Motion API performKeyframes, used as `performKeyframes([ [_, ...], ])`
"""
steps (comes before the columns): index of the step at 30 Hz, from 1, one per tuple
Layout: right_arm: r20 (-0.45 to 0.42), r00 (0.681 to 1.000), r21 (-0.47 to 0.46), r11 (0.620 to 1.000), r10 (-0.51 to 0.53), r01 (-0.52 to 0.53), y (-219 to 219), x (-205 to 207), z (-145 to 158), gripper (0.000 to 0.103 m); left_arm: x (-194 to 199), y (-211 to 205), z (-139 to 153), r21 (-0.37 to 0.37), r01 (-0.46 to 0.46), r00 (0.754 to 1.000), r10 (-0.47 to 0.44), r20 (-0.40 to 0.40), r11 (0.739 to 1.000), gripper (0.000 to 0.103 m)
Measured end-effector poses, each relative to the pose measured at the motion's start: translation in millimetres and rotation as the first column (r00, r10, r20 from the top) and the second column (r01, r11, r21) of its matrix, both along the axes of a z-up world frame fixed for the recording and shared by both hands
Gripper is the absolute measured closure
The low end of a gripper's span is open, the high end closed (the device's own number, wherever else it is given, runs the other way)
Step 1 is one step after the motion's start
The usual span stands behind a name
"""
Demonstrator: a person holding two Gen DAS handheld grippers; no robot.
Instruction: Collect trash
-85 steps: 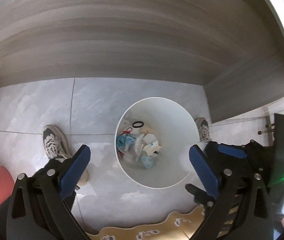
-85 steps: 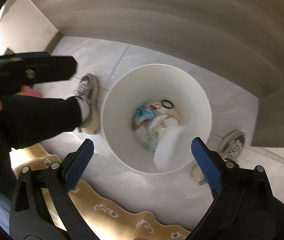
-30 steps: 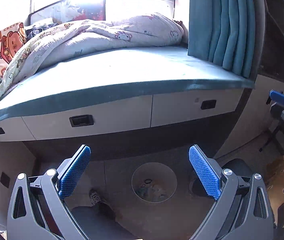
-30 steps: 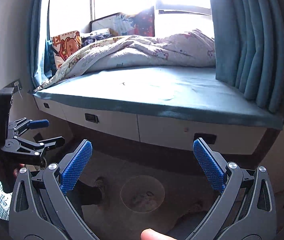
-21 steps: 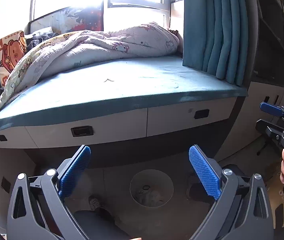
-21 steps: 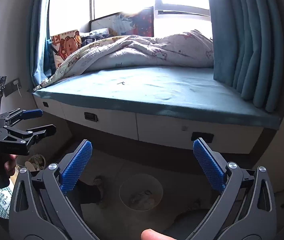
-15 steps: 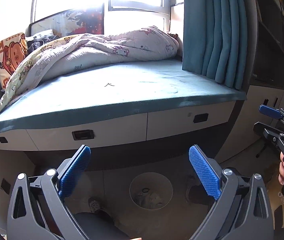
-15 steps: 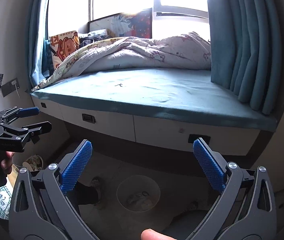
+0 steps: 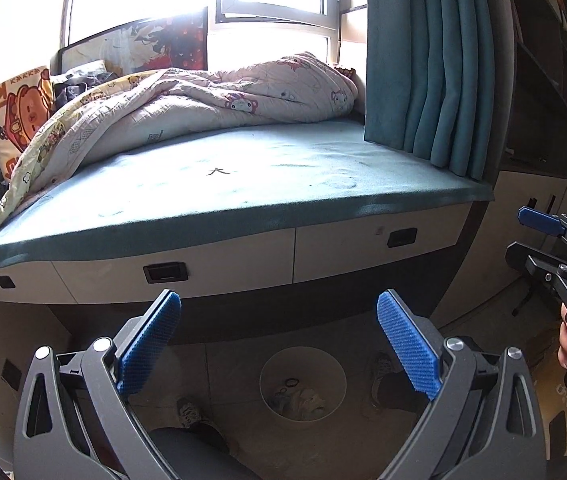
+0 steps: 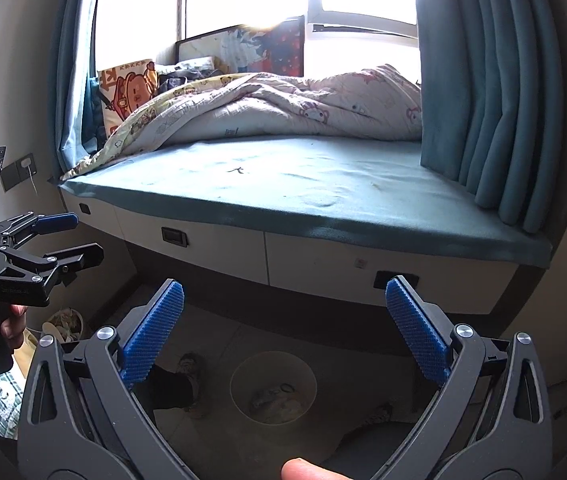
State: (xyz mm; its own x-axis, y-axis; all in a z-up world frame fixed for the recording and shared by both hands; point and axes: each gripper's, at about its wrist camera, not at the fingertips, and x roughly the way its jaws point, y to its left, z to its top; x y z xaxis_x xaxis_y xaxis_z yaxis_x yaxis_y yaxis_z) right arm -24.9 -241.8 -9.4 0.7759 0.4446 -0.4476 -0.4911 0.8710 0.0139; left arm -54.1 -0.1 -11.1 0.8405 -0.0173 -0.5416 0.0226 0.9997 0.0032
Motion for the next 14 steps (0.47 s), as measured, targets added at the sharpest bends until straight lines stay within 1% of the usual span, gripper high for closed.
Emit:
performKeyframes([
  [6, -0.004, 1.0, -0.001, 1.0, -0.004, 0.004, 1.4, 0.8, -0.3, 0.005, 2.1, 0.7, 0.7, -0.009, -0.003, 1.0, 0.003, -0.002, 1.0, 0.006],
  [14, -0.009, 1.0, -0.003, 1.0, -0.006, 0.006, 1.7, 0.2, -2.4, 0.005, 4.0, -1.3, -2.8, 0.005, -0.015, 1.0, 0.015, -0.013, 1.0, 0.006],
])
